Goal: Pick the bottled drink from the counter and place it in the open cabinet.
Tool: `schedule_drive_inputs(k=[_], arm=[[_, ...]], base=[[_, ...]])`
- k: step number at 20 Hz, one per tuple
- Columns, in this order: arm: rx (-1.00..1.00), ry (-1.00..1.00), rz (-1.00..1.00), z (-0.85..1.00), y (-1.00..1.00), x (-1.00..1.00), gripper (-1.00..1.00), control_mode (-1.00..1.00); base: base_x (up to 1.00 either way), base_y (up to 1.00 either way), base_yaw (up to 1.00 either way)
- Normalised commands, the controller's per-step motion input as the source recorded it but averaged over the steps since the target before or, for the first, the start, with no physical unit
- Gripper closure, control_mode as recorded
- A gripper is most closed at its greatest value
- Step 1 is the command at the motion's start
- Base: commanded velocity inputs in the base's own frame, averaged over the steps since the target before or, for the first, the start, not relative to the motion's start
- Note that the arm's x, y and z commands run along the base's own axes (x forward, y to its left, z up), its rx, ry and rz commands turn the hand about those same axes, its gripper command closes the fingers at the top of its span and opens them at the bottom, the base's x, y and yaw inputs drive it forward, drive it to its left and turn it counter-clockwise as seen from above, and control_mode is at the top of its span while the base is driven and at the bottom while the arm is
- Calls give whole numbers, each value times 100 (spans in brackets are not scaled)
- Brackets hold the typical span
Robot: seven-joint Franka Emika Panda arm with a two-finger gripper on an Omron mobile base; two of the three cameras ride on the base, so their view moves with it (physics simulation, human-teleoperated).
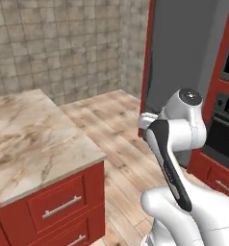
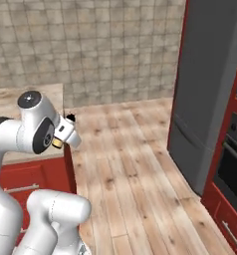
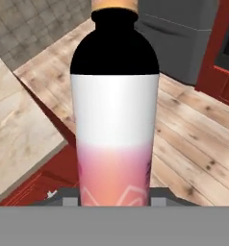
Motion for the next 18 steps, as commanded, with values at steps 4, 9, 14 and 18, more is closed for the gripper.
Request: schedule_drive_inputs(k=[4,9,14,18], arm=[[0,0,0,0,0,0,100,100],[0,0,0,0,0,0,100,100],[0,0,0,0,0,0,100,100],[0,0,0,0,0,0,100,100]], base=[[-6,0,-86],[-3,8,-77],[-9,5,-74],[-20,0,-77]])
